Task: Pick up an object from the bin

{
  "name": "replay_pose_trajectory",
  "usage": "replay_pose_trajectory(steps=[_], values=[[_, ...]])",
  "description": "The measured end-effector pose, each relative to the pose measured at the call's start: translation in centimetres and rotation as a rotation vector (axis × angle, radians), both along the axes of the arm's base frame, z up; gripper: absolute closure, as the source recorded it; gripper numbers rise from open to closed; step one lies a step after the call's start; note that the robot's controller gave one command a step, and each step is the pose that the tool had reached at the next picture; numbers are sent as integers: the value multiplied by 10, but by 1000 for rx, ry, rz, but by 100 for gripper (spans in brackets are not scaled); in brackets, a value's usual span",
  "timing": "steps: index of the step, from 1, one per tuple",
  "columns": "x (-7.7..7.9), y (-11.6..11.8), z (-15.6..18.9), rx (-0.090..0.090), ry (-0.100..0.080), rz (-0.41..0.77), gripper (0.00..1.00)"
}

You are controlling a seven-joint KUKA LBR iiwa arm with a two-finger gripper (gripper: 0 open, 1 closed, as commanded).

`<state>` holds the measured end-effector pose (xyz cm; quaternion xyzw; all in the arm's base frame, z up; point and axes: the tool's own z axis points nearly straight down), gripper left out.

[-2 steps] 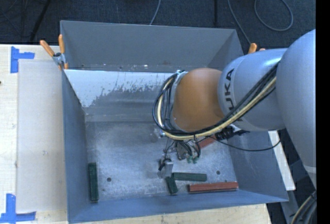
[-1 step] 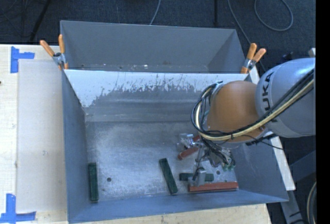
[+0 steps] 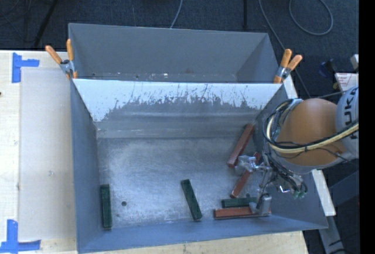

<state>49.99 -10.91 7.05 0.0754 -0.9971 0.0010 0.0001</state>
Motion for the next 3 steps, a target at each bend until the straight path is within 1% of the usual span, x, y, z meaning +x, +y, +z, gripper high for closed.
replay_pose_trajectory(steps=[1, 2, 3], values=[[-25, 14, 5, -1, -24, 46, 0], [-22, -35, 2, 0, -18, 32, 0], [3, 32, 74, 5, -8, -35, 0]])
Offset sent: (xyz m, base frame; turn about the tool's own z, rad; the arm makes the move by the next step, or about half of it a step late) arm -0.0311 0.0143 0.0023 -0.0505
